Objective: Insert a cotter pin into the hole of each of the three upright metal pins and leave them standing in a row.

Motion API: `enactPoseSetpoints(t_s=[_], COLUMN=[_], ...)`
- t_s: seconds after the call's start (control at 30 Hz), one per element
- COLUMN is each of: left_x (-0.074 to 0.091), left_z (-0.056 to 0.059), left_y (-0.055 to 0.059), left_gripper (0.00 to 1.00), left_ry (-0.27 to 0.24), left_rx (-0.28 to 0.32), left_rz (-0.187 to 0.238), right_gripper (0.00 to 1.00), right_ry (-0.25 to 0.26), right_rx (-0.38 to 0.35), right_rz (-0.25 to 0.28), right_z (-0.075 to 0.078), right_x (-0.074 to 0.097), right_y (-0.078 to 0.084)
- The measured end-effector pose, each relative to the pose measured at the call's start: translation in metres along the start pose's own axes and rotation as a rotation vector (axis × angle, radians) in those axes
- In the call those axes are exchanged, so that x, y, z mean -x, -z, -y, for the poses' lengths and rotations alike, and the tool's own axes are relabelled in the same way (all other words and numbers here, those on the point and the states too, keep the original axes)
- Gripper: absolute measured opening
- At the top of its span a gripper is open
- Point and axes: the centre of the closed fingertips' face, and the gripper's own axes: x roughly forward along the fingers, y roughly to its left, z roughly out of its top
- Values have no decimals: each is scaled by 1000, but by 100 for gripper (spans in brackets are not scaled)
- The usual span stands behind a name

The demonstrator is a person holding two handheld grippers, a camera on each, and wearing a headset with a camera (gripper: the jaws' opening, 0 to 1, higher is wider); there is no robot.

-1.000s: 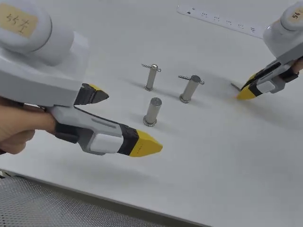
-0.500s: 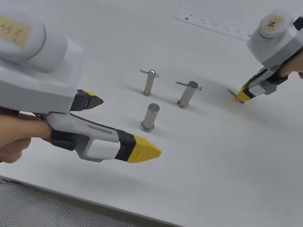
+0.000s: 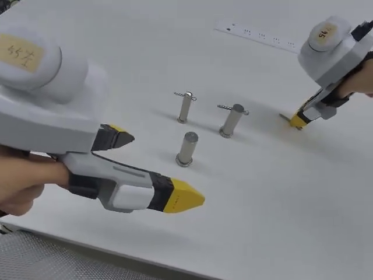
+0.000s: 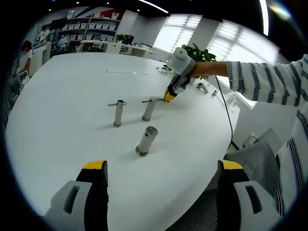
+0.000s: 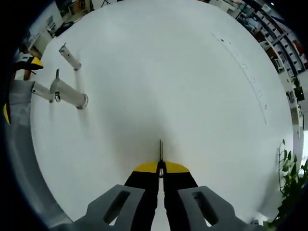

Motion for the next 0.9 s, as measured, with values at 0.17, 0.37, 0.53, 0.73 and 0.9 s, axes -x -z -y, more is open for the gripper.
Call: enactPoseSetpoints(t_s=[0.17, 0.37, 0.53, 0.73, 0.9], left_x=[0, -4, -6, -8, -6], left_z=[0, 7, 11, 12, 9], left_y=[-3, -6, -9, -10, -15], left_gripper=[93, 86, 85, 83, 80], left_ry=[-16, -25, -15, -19, -38], left_rx=[2, -48, -59, -61, -75], left_rz=[10, -12, -4, 4, 26], right_gripper=[1, 1, 1, 1, 1], right_ry=[30, 58, 75, 112, 191], right_rx=[57, 80, 96, 111, 205], right_rz=[28, 46, 93, 159, 266], right_z=[-1, -2, -6, -15, -28], right_x=[0, 5, 16, 29, 46], right_y=[0, 3, 3, 2, -1])
